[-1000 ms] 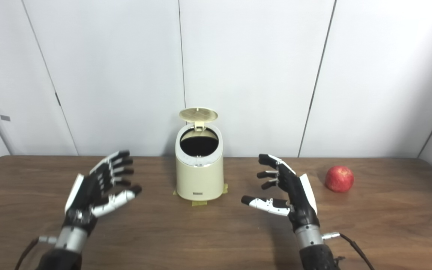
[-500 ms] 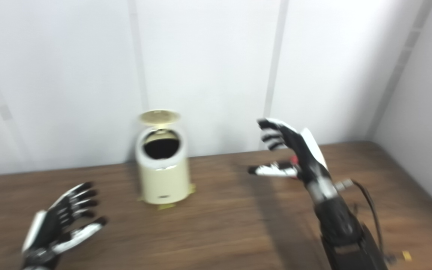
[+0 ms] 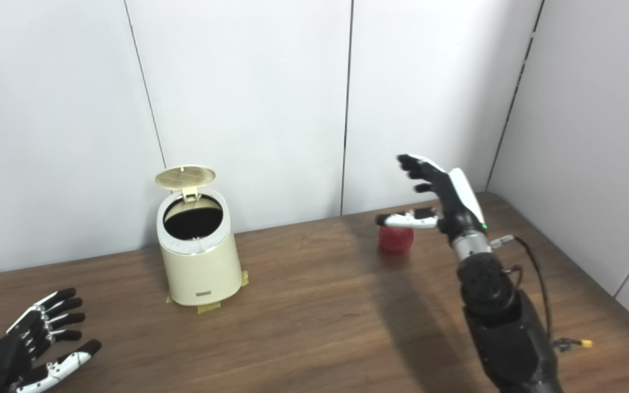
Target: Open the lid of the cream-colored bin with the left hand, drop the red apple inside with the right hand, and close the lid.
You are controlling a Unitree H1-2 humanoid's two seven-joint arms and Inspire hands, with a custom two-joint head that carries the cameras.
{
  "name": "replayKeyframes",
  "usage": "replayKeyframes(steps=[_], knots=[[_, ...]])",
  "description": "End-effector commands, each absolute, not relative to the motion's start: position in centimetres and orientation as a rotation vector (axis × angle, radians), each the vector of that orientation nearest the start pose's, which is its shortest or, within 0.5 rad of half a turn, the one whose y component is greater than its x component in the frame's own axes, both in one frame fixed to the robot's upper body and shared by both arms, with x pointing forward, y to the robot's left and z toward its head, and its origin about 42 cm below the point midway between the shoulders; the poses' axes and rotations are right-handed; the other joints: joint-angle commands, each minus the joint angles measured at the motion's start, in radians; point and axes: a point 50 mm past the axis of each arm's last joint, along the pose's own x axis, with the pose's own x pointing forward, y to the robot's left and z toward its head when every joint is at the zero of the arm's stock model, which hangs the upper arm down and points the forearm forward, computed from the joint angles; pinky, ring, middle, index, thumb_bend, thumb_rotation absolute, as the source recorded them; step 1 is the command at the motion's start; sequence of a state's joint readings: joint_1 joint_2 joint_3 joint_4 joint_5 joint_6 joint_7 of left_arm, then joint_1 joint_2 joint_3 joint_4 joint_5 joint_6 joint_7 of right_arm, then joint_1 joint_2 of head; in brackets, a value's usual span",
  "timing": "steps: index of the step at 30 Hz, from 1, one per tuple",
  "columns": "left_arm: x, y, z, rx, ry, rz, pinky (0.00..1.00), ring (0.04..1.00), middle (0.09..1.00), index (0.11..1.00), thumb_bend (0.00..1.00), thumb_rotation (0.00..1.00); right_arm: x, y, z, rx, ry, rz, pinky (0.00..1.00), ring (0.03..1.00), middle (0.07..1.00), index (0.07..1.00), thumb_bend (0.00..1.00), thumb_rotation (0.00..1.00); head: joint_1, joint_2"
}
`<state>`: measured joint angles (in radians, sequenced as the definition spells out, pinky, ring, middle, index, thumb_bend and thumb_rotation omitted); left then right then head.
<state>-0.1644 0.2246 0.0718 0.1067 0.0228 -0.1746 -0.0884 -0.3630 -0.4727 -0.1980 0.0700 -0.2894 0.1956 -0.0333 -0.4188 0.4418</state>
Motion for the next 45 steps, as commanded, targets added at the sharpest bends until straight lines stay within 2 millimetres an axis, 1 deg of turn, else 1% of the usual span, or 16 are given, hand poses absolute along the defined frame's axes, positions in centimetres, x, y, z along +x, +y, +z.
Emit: replayKeyframes(steps=[1, 3, 6, 10, 12, 15, 18, 22, 25, 27, 30, 35, 38, 43, 44, 45], knots=[[34.7, 29.1, 16.5, 0.272, -0.314, -0.041, 0.64, 0.735, 0.792, 0.821, 0.64, 0.0, 39.1, -41.3, 27.9, -0.735, -0.183, -0.362, 0.74, 0.836, 0.852, 0.864, 0.8, 0.15, 0.0, 0.001], [34.7, 29.1, 16.6, 0.272, -0.319, -0.041, 0.64, 0.732, 0.793, 0.82, 0.64, 0.0, 39.3, -42.0, 27.5, -0.762, -0.137, -0.345, 0.76, 0.863, 0.886, 0.88, 0.83, 0.21, 0.0, 0.001], [34.7, 29.0, 16.7, 0.273, -0.321, -0.042, 0.64, 0.733, 0.792, 0.82, 0.63, 0.0, 39.7, -42.9, 26.9, -0.763, -0.074, -0.325, 0.79, 0.894, 0.912, 0.875, 0.85, 0.24, 0.003, 0.005], [34.6, 28.7, 17.0, 0.266, -0.326, -0.049, 0.64, 0.727, 0.786, 0.819, 0.63, 0.0, 40.7, -43.4, 25.8, -0.71, -0.01, -0.288, 0.85, 0.934, 0.935, 0.887, 0.84, 0.17, 0.007, 0.008], [34.6, 28.7, 17.1, 0.267, -0.332, -0.052, 0.64, 0.721, 0.785, 0.818, 0.63, 0.0, 41.2, -43.5, 25.0, -0.706, 0.003, -0.267, 0.84, 0.933, 0.937, 0.895, 0.86, 0.16, 0.008, 0.009], [34.7, 28.7, 17.2, 0.277, -0.339, -0.054, 0.62, 0.71, 0.779, 0.815, 0.63, 0.0, 42.1, -43.7, 23.9, -0.741, 0.051, -0.238, 0.81, 0.912, 0.928, 0.905, 0.86, 0.2, 0.009, 0.009], [34.6, 28.6, 17.4, 0.278, -0.341, -0.054, 0.61, 0.709, 0.776, 0.812, 0.64, 0.0, 42.8, -43.3, 22.9, -0.675, 0.089, -0.214, 0.84, 0.921, 0.937, 0.916, 0.85, 0.16, 0.012, 0.011], [34.5, 28.5, 17.5, 0.263, -0.342, -0.057, 0.62, 0.707, 0.778, 0.813, 0.64, 0.0, 43.6, -42.7, 21.9, -0.683, 0.083, -0.184, 0.8, 0.882, 0.915, 0.909, 0.85, 0.14, 0.015, 0.013], [34.4, 28.4, 17.6, 0.262, -0.342, -0.061, 0.63, 0.714, 0.781, 0.813, 0.63, 0.0, 44.0, -42.2, 21.4, -0.691, 0.086, -0.178, 0.83, 0.877, 0.896, 0.901, 0.86, 0.11, 0.018, 0.016], [34.3, 28.4, 17.6, 0.253, -0.338, -0.066, 0.63, 0.723, 0.783, 0.815, 0.63, 0.0, 44.4, -41.7, 21.0, -0.705, 0.099, -0.172, 0.87, 0.907, 0.907, 0.896, 0.85, 0.15, 0.018, 0.016], [34.3, 28.3, 17.6, 0.241, -0.332, -0.072, 0.65, 0.732, 0.789, 0.82, 0.63, 0.0, 44.9, -41.2, 20.6, -0.706, 0.103, -0.163, 0.88, 0.922, 0.913, 0.885, 0.85, 0.14, 0.018, 0.016], [34.2, 28.2, 17.6, 0.242, -0.334, -0.079, 0.64, 0.734, 0.794, 0.829, 0.63, 0.0, 45.5, -40.5, 20.0, -0.757, 0.106, -0.154, 0.85, 0.908, 0.909, 0.879, 0.85, 0.18, 0.023, 0.022], [34.2, 28.2, 17.6, 0.25, -0.333, -0.082, 0.66, 0.734, 0.797, 0.834, 0.63, 0.0, 45.8, -40.1, 19.7, -0.773, 0.095, -0.152, 0.82, 0.885, 0.884, 0.877, 0.86, 0.2, 0.025, 0.025], [34.1, 28.2, 17.6, 0.27, -0.33, -0.08, 0.65, 0.732, 0.794, 0.838, 0.62, 0.0, 45.9, -39.5, 19.7, -0.916, 0.047, -0.158, 0.76, 0.77, 0.733, 0.788, 0.81, 0.1, 0.029, 0.03], [34.1, 28.2, 17.6, 0.271, -0.328, -0.079, 0.65, 0.732, 0.793, 0.839, 0.62, 0.0, 46.0, -39.5, 19.8, -0.955, 0.04, -0.154, 0.7, 0.704, 0.677, 0.735, 0.78, 0.07, 0.031, 0.032], [34.1, 28.1, 17.6, 0.273, -0.327, -0.079, 0.65, 0.732, 0.793, 0.839, 0.62, 0.0, 46.0, -39.4, 19.9, -0.991, 0.03, -0.15, 0.7, 0.696, 0.671, 0.729, 0.77, 0.07, 0.031, 0.032]])
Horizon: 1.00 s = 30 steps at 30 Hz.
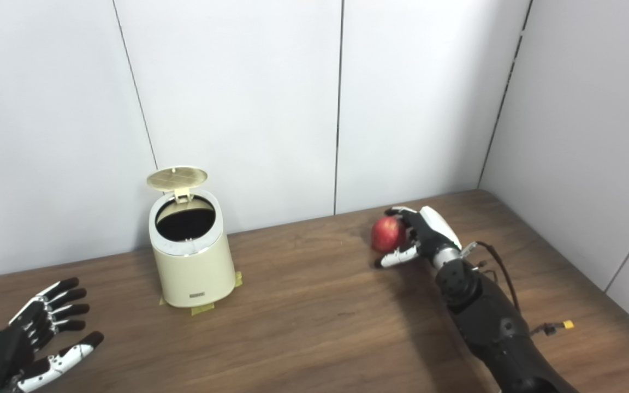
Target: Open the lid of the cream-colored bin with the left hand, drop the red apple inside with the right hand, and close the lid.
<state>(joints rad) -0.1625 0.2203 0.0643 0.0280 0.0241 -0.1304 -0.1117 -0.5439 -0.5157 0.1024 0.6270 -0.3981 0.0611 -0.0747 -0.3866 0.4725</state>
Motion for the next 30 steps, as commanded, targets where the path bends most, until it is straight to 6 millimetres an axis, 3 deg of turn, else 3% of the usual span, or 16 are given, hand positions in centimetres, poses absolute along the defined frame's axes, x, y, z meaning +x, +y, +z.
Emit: replayKeyframes(steps=[1, 2, 3, 5, 10, 18, 21, 28, 30], knots=[[34.1, 28.1, 17.6, 0.271, -0.326, -0.08, 0.66, 0.732, 0.794, 0.839, 0.62, 0.0, 46.1, -39.5, 19.9, -1.023, 0.02, -0.145, 0.67, 0.664, 0.638, 0.697, 0.77, 0.03, 0.001, 0.004], [34.0, 28.1, 17.6, 0.27, -0.326, -0.082, 0.65, 0.73, 0.795, 0.839, 0.62, 0.0, 46.1, -39.5, 19.9, -1.047, 0.01, -0.139, 0.63, 0.629, 0.61, 0.597, 0.65, 0.08, 0.002, 0.005], [34.1, 28.1, 17.6, 0.266, -0.327, -0.086, 0.65, 0.729, 0.796, 0.84, 0.61, 0.0, 46.2, -39.6, 19.9, -1.071, 0.002, -0.133, 0.58, 0.586, 0.541, 0.533, 0.58, 0.03, 0.002, 0.006], [34.1, 28.2, 17.6, 0.269, -0.33, -0.089, 0.65, 0.732, 0.798, 0.839, 0.61, 0.0, 46.3, -39.6, 19.9, -1.117, 0.001, -0.126, 0.52, 0.535, 0.513, 0.49, 0.54, 0.01, 0.002, 0.007], [34.1, 28.2, 17.6, 0.271, -0.33, -0.089, 0.66, 0.727, 0.801, 0.834, 0.61, 0.0, 46.2, -39.2, 19.9, -1.221, -0.039, -0.124, 0.44, 0.437, 0.463, 0.522, 0.52, 0.0, 0.003, 0.009], [34.2, 28.1, 17.2, 0.268, -0.33, -0.095, 0.66, 0.736, 0.8, 0.833, 0.61, 0.0, 45.9, -39.0, 20.0, -1.203, -0.121, -0.152, 0.44, 0.427, 0.451, 0.526, 0.52, 0.0, 0.028, 0.01], [34.2, 28.2, 16.9, 0.26, -0.327, -0.1, 0.68, 0.753, 0.814, 0.844, 0.6, 0.0, 45.7, -38.5, 21.1, -1.138, -0.191, -0.184, 0.55, 0.514, 0.443, 0.527, 0.53, 0.0, 0.066, 0.01], [34.2, 27.8, 16.1, 0.267, -0.311, -0.094, 0.66, 0.747, 0.804, 0.828, 0.63, 0.0, 45.0, -35.2, 25.9, -0.894, -0.311, -0.238, 0.4, 0.445, 0.459, 0.505, 0.53, 0.0, 0.168, 0.005], [34.3, 27.6, 15.9, 0.264, -0.309, -0.094, 0.64, 0.744, 0.799, 0.825, 0.64, 0.0, 44.8, -34.4, 26.8, -0.883, -0.343, -0.223, 0.45, 0.473, 0.471, 0.494, 0.53, 0.0, 0.186, 0.006]])
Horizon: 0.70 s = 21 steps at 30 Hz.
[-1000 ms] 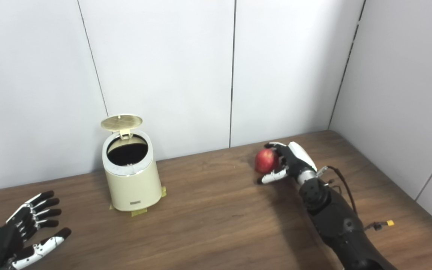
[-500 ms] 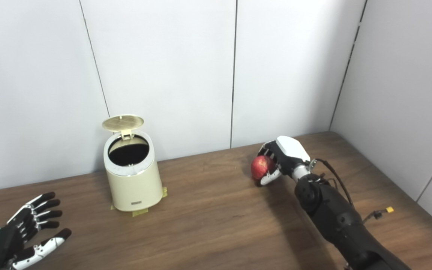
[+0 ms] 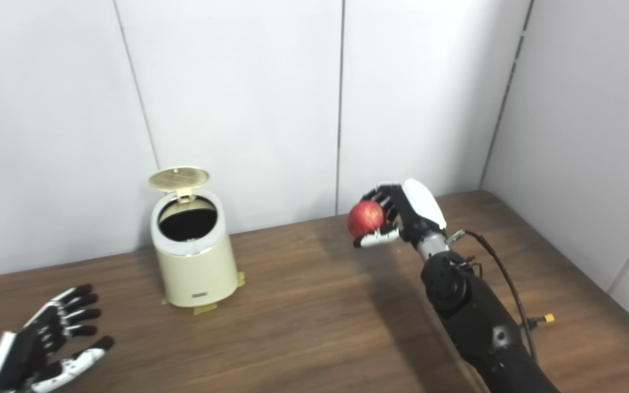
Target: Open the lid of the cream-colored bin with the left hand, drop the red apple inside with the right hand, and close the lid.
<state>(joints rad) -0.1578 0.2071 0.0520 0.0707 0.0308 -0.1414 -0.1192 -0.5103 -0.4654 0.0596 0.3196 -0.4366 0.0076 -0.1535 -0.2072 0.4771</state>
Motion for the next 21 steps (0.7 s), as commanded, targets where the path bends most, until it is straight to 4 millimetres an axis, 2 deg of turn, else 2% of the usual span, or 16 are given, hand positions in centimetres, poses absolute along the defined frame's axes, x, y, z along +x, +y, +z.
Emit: replayKeyframes(steps=[1, 6, 12, 17, 21], knots=[[34.3, 27.5, 15.9, 0.266, -0.305, -0.091, 0.64, 0.743, 0.798, 0.824, 0.65, 0.0, 44.7, -33.8, 27.2, -0.889, -0.355, -0.217, 0.45, 0.478, 0.474, 0.492, 0.53, 0.0, 0.019, 0.001], [34.6, 26.7, 15.4, 0.268, -0.307, -0.089, 0.62, 0.724, 0.788, 0.817, 0.68, 0.06, 44.8, -31.4, 28.4, -0.845, -0.444, -0.137, 0.41, 0.444, 0.444, 0.516, 0.53, 0.0, 0.089, -0.007], [35.0, 25.6, 15.1, 0.26, -0.318, -0.098, 0.63, 0.721, 0.786, 0.811, 0.67, 0.06, 46.1, -28.8, 29.6, -0.761, -0.494, -0.09, 0.4, 0.43, 0.444, 0.518, 0.53, 0.0, 0.185, -0.012], [35.1, 24.9, 14.9, 0.252, -0.301, -0.088, 0.61, 0.718, 0.786, 0.808, 0.69, 0.09, 46.9, -25.7, 30.7, -0.69, -0.525, -0.034, 0.43, 0.444, 0.457, 0.505, 0.53, 0.0, 0.211, -0.015], [35.1, 24.5, 14.8, 0.244, -0.303, -0.087, 0.61, 0.721, 0.79, 0.814, 0.69, 0.1, 47.1, -23.1, 31.4, -0.626, -0.546, 0.007, 0.38, 0.397, 0.441, 0.527, 0.52, 0.0, 0.223, -0.015]])
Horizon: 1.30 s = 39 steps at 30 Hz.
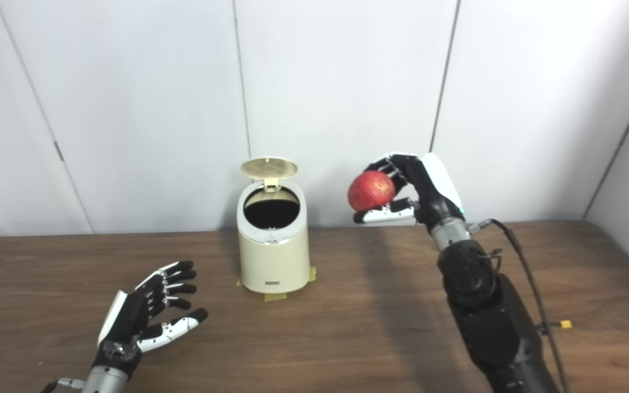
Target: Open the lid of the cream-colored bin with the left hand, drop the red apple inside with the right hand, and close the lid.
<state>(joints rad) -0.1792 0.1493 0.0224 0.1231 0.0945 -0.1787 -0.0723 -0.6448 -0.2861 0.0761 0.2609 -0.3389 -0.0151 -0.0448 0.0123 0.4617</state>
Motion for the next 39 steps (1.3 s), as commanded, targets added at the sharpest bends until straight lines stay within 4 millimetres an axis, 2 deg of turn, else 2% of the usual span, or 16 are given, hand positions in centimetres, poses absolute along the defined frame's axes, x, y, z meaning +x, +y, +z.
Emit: replayKeyframes(steps=[1, 3, 7, 11, 16, 18, 19, 21, 23, 26, 39], knots=[[35.2, 24.4, 14.8, 0.242, -0.305, -0.088, 0.61, 0.724, 0.79, 0.815, 0.69, 0.09, 47.1, -22.5, 31.6, -0.626, -0.551, 0.016, 0.38, 0.393, 0.436, 0.53, 0.52, 0.0, 0.005, 0.001], [35.2, 24.3, 14.8, 0.239, -0.307, -0.088, 0.61, 0.728, 0.79, 0.815, 0.69, 0.09, 47.1, -21.5, 31.9, -0.632, -0.552, 0.03, 0.37, 0.395, 0.43, 0.533, 0.52, 0.0, 0.007, 0.0], [35.3, 24.0, 14.9, 0.233, -0.307, -0.083, 0.62, 0.724, 0.784, 0.811, 0.69, 0.09, 47.6, -19.2, 32.5, -0.628, -0.564, 0.063, 0.51, 0.449, 0.424, 0.53, 0.52, 0.0, 0.011, -0.001], [35.4, 23.8, 14.9, 0.226, -0.312, -0.081, 0.63, 0.726, 0.785, 0.809, 0.69, 0.08, 47.9, -17.7, 32.7, -0.595, -0.565, 0.095, 0.4, 0.409, 0.434, 0.532, 0.52, 0.0, 0.016, -0.001], [35.6, 23.4, 14.9, 0.22, -0.311, -0.08, 0.64, 0.732, 0.788, 0.807, 0.69, 0.08, 48.0, -15.8, 32.9, -0.565, -0.553, 0.12, 0.41, 0.416, 0.437, 0.53, 0.52, 0.0, 0.021, -0.001], [35.7, 23.3, 14.9, 0.222, -0.313, -0.078, 0.63, 0.728, 0.785, 0.806, 0.69, 0.08, 48.1, -15.3, 32.9, -0.575, -0.555, 0.123, 0.44, 0.426, 0.437, 0.525, 0.52, 0.0, 0.024, -0.001], [35.7, 23.3, 14.9, 0.22, -0.313, -0.077, 0.63, 0.727, 0.784, 0.805, 0.69, 0.08, 48.1, -15.0, 32.8, -0.576, -0.558, 0.128, 0.54, 0.445, 0.437, 0.524, 0.52, 0.0, 0.025, -0.001], [35.8, 23.2, 14.9, 0.217, -0.315, -0.077, 0.63, 0.728, 0.783, 0.804, 0.69, 0.08, 48.2, -14.5, 32.7, -0.569, -0.552, 0.138, 0.51, 0.438, 0.436, 0.527, 0.52, 0.0, 0.027, -0.001], [35.8, 23.0, 15.0, 0.214, -0.319, -0.079, 0.63, 0.729, 0.784, 0.803, 0.69, 0.07, 48.4, -14.1, 32.5, -0.569, -0.542, 0.144, 0.4, 0.409, 0.432, 0.53, 0.52, 0.0, 0.03, -0.001], [35.8, 22.9, 15.1, 0.217, -0.312, -0.071, 0.63, 0.726, 0.782, 0.805, 0.69, 0.08, 48.7, -13.6, 32.2, -0.561, -0.537, 0.152, 0.34, 0.383, 0.427, 0.529, 0.52, 0.0, 0.033, 0.001], [35.6, 22.6, 15.4, 0.214, -0.324, -0.07, 0.62, 0.725, 0.786, 0.814, 0.69, 0.09, 49.6, -12.6, 31.3, -0.578, -0.508, 0.157, 0.32, 0.377, 0.425, 0.531, 0.52, 0.0, 0.048, 0.009]])
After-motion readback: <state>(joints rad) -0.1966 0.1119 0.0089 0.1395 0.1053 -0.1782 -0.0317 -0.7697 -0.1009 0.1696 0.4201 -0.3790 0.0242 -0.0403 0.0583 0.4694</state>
